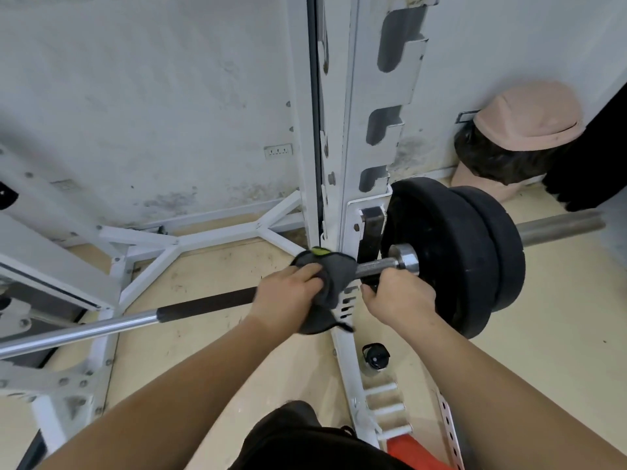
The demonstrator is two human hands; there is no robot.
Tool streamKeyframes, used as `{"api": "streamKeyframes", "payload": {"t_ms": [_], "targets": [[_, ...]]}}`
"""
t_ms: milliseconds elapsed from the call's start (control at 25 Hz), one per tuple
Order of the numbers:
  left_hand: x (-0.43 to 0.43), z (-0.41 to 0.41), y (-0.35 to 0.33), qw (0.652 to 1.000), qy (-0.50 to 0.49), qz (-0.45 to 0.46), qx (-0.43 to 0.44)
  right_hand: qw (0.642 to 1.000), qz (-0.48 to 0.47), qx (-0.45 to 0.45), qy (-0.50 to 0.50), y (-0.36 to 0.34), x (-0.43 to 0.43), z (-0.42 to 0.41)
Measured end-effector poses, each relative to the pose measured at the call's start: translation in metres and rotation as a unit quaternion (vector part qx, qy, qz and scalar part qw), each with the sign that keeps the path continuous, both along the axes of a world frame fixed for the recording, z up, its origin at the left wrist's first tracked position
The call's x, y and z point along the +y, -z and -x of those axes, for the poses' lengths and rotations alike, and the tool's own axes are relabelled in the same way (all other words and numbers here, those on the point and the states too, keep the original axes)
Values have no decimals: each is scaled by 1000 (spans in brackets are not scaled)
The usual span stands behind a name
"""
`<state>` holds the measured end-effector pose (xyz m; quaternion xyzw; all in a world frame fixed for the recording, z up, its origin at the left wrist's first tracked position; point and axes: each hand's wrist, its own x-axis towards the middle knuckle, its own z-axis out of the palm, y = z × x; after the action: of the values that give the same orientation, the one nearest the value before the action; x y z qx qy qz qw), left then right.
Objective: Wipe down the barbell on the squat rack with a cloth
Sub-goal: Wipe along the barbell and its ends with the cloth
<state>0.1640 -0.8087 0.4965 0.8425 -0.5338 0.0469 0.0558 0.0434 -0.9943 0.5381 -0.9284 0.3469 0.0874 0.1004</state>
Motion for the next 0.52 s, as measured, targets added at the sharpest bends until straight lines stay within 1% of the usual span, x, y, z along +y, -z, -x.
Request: {"api": "streamKeyframes", "payload": {"t_ms": [80,120,200,280,320,360,440,520], "targets": [[24,-7,-7,999,-42,-2,-10,1000,1,1,-6,2,2,-1],[22,-7,-12,998,-68,-14,-2,1000,0,0,-7,3,1,-1],[-7,1,-21,991,-116,-48,41,1000,-5,0,-9,4,0,-2],[-42,14,-20,988,-121,-69,60,1000,-2,-2,-10,3,-1,-2],[-53,22,-19,990,-109,-62,69,1000,0,-1,-11,3,-1,-2],[-54,25,-15,991,-94,-36,82,1000,2,1,-13,2,-1,-2],[-33,19,-8,995,-54,19,85,1000,7,6,-12,2,0,-1],[8,5,-4,993,-82,32,81,1000,11,12,-12,2,0,-1]]}}
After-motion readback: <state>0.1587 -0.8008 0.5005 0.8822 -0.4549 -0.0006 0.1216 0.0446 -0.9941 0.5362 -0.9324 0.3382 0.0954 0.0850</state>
